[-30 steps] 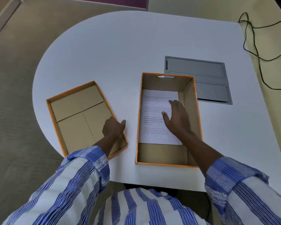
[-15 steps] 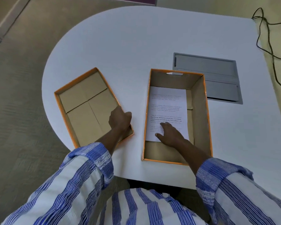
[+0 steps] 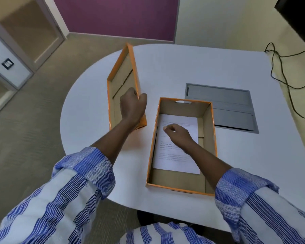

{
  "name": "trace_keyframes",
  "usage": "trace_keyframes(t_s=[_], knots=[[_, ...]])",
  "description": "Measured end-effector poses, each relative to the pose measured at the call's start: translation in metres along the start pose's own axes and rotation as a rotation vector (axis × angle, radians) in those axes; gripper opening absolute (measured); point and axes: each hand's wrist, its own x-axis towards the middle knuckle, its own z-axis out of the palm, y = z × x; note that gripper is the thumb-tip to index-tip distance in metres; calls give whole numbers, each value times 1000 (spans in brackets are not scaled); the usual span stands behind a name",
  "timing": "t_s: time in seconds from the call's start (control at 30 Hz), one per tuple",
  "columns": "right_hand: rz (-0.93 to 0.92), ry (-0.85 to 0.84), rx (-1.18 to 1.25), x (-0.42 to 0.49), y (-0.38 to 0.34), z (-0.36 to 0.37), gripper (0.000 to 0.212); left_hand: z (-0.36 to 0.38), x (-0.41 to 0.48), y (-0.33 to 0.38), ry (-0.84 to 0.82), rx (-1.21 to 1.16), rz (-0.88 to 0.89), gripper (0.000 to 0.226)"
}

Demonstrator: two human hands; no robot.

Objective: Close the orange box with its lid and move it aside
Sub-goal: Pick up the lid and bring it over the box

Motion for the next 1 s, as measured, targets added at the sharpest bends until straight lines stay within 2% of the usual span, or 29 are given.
trace_keyframes(t_s=[0.17,0.37,0.43,0.53,0.63,0.77,0.9,1.0], knots=[[52,12,303,-1,-35,-13,31,-2,-19,61,22,-68,237,27],[79,-26,547,5,-50,-41,67,-14,-53,135,53,-269,387,24],[74,-34,649,8,-49,-60,78,-22,-63,154,36,-381,395,21],[72,-29,830,12,-45,-96,80,-33,-71,165,-36,-570,330,15],[79,-55,779,9,-36,-126,80,-39,-72,155,-99,-660,187,19],[94,-48,677,-2,-21,-139,74,-28,-77,129,-103,-610,58,35],[52,-2,520,-13,-18,-123,56,-4,-97,116,-171,-533,45,22],[98,71,499,-18,-7,-105,61,4,-105,118,-200,-546,74,24]])
